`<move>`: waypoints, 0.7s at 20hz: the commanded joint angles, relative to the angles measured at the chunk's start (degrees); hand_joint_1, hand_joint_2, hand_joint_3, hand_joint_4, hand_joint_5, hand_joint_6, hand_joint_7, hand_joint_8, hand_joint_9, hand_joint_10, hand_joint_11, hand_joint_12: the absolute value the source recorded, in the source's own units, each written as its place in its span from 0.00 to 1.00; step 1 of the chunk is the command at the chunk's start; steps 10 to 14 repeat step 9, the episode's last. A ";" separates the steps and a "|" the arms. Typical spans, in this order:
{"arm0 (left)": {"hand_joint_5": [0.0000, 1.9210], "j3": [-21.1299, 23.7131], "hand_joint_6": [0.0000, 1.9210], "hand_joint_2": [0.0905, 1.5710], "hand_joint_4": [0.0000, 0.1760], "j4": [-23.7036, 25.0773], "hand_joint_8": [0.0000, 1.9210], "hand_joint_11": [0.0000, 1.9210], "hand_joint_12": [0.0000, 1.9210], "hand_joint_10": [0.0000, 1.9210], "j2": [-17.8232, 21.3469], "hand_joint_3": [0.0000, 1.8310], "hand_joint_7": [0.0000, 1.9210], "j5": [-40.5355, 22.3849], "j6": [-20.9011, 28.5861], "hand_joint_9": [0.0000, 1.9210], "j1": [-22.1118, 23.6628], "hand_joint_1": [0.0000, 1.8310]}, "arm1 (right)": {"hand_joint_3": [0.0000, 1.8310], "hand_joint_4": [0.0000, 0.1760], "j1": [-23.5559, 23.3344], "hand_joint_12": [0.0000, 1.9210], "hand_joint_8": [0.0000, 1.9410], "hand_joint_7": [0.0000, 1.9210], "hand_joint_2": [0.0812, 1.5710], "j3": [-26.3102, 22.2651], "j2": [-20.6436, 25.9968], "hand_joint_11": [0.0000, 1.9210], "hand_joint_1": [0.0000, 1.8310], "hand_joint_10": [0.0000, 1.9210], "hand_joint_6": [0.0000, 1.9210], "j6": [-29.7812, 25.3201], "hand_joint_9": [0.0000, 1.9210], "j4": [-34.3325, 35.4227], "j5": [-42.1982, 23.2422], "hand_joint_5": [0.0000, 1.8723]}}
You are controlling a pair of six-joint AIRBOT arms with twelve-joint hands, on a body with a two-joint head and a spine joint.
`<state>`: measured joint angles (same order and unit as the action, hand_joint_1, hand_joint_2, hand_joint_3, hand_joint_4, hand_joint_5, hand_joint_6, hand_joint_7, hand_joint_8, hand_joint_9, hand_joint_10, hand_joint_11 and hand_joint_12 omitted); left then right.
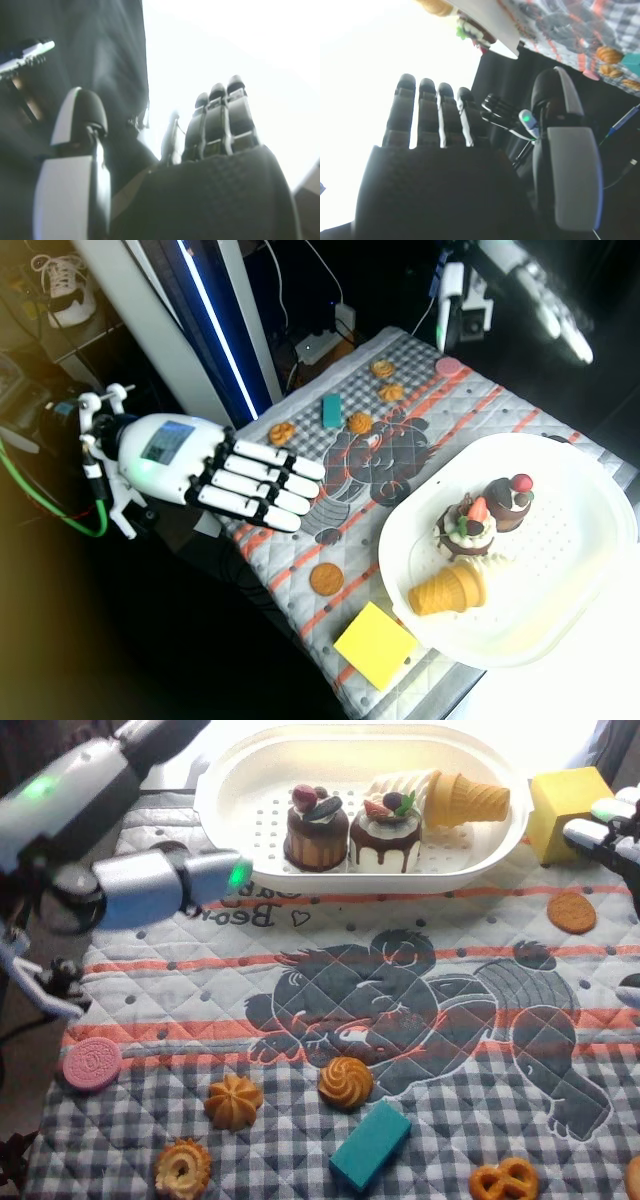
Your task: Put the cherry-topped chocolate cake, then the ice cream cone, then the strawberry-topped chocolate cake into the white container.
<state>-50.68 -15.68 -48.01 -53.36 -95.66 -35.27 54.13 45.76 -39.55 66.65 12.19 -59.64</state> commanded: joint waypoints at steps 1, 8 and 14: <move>0.00 0.56 0.00 0.73 1.00 0.67 0.00 0.00 0.00 0.00 1.59 0.01 0.00 -11.75 0.98 0.00 -1.02 0.43 | 0.00 0.28 -0.80 0.00 0.00 0.00 0.73 0.47 0.41 0.00 0.35 0.00 0.00 0.02 0.00 0.35 -8.94 0.00; 0.00 3.90 0.00 0.74 1.00 -3.67 0.00 0.02 0.02 0.00 5.54 0.01 0.00 -26.88 8.22 0.00 -13.14 0.41 | 0.00 0.16 -0.71 0.00 0.00 0.00 0.75 -0.09 1.24 0.00 0.33 0.00 0.00 0.02 0.00 2.94 -16.60 0.00; 0.00 3.93 0.00 0.76 1.00 -4.09 0.00 0.00 0.08 0.00 5.70 0.00 0.00 -28.30 9.93 0.00 -14.46 0.40 | 0.00 0.12 -0.57 0.00 0.00 0.00 0.75 -0.25 1.41 0.00 0.33 0.00 0.00 0.02 0.00 3.14 -17.35 0.00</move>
